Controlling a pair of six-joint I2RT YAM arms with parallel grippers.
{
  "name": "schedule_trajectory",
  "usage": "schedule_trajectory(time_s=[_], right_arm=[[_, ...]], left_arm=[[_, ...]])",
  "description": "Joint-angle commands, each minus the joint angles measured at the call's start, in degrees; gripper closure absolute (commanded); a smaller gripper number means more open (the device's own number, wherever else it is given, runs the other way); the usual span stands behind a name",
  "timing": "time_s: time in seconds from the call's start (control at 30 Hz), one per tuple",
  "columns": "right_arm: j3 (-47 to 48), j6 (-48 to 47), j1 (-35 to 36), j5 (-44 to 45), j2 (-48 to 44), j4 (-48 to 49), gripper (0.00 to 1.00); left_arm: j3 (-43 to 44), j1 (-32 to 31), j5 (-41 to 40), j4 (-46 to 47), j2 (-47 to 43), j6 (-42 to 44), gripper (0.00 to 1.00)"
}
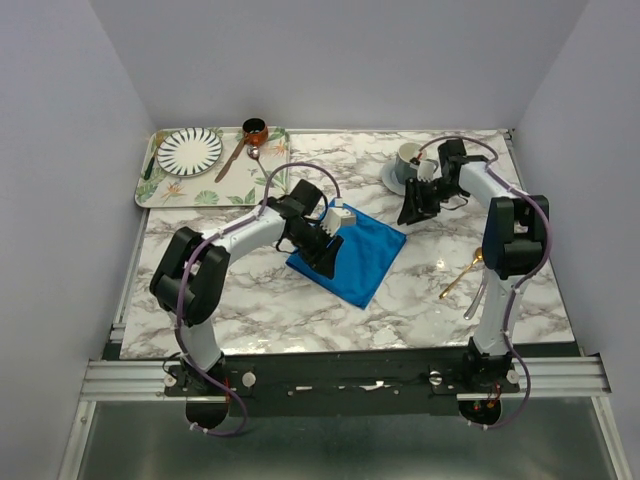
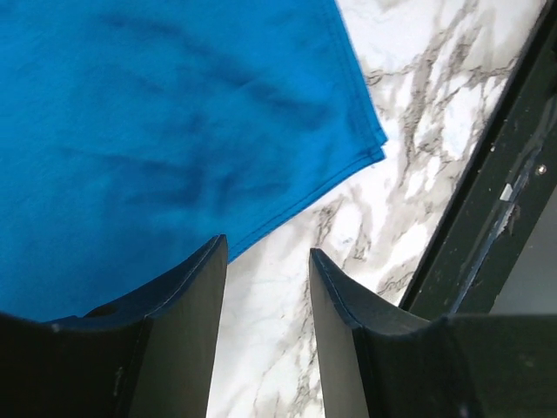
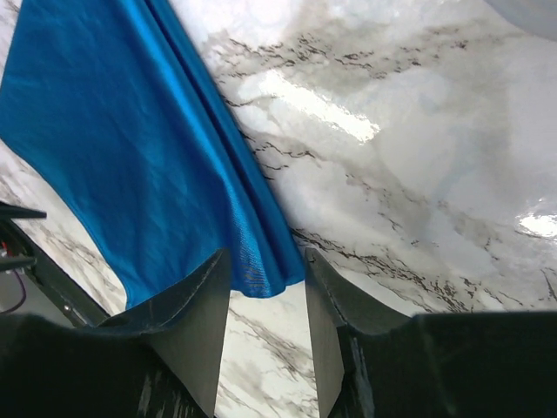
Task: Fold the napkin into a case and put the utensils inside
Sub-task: Smooth out the square-folded napkin at the center of the board.
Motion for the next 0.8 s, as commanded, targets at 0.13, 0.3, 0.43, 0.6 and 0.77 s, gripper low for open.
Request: schedule_trajectory(time_s=[0.13, 0.3, 0.43, 0.6, 0.77], right_arm=[[-5.7, -1.5, 0.7, 0.9, -0.1, 2.5, 0.56], [-5.9, -0.6, 0.7, 1.8, 0.0, 0.7, 0.61], [-6.0, -0.7, 0.7, 2.8, 0.2, -1.2, 0.62], [-5.9, 0.1, 0.8, 4.0, 0.2, -2.0, 0.68], [-6.1, 0.3, 0.7, 5.0, 0.4, -3.8, 0.73]], left_arm=[[1.2, 5.0, 0.8, 0.2, 2.7, -1.4, 0.49], [1.6, 6.6, 1.0, 0.0, 3.0, -1.9, 0.49], [1.8, 7.5, -0.4, 0.3, 3.2, -1.9, 0.5], [4.4, 8.0, 0.0, -0.1, 4.9, -0.7, 0.52], [5.9, 8.1, -0.6, -0.8, 6.1, 0.0, 0.53]])
